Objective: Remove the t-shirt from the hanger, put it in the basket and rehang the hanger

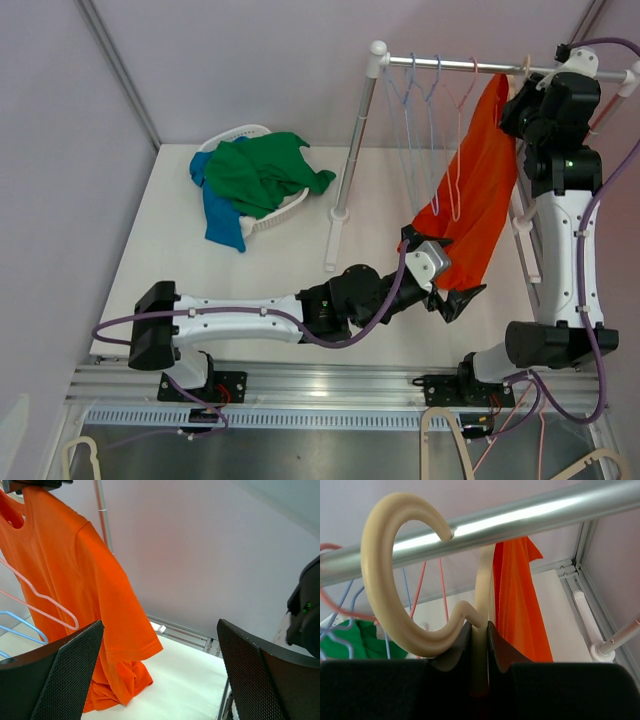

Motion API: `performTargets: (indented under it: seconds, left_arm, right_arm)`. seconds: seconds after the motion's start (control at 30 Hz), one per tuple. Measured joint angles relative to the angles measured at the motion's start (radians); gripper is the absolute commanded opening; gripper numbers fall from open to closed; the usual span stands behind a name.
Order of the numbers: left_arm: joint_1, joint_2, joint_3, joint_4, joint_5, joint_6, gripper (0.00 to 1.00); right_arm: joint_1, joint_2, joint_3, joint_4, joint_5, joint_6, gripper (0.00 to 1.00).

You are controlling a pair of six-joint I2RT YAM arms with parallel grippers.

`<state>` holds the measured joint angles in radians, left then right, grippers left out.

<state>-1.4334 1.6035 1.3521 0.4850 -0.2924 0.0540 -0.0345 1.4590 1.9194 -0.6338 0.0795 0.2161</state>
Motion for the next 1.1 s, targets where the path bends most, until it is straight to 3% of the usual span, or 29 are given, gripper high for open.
performTargets:
  seconds: [0.57,0.6,0.67,0.7,0.73,0.83,1.1]
  left_arm:
    - [0.073,0.0,-0.037,0.027,0.015,-0.028,0.99]
    - [0.075,0.0,-0.037,0.027,0.017,-0.029,1.0]
    - [0.075,0.0,-0.04,0.027,0.022,-0.038,0.99]
    - [0.075,0.0,-0.042,0.028,0.027,-0.042,0.99]
    - [0.075,0.0,-0.043,0.028,0.031,-0.047,1.0]
    - [0.075,0.0,-0.047,0.027,0.038,-0.055,0.99]
    - [0.076,0.0,-0.047,0.027,0.045,-0.057,0.99]
  right_arm:
    - [0.0,0.161,0.122,0.023,0.021,-0.008,0.0]
    - [0.0,0.161,0.114,0.025,0.022,-0.007,0.02]
    - [0.0,0.159,0.093,0.03,0.026,-0.007,0.22]
    - [0.0,0.159,0.089,0.03,0.027,-0.007,0.22]
    - [0.0,0.159,0.084,0.031,0.029,-0.008,0.33]
    - [0.0,0.159,0.081,0.042,0.039,-0.006,0.43]
    - [0.0,0.166,0.146,0.056,0.066,-0.016,0.47]
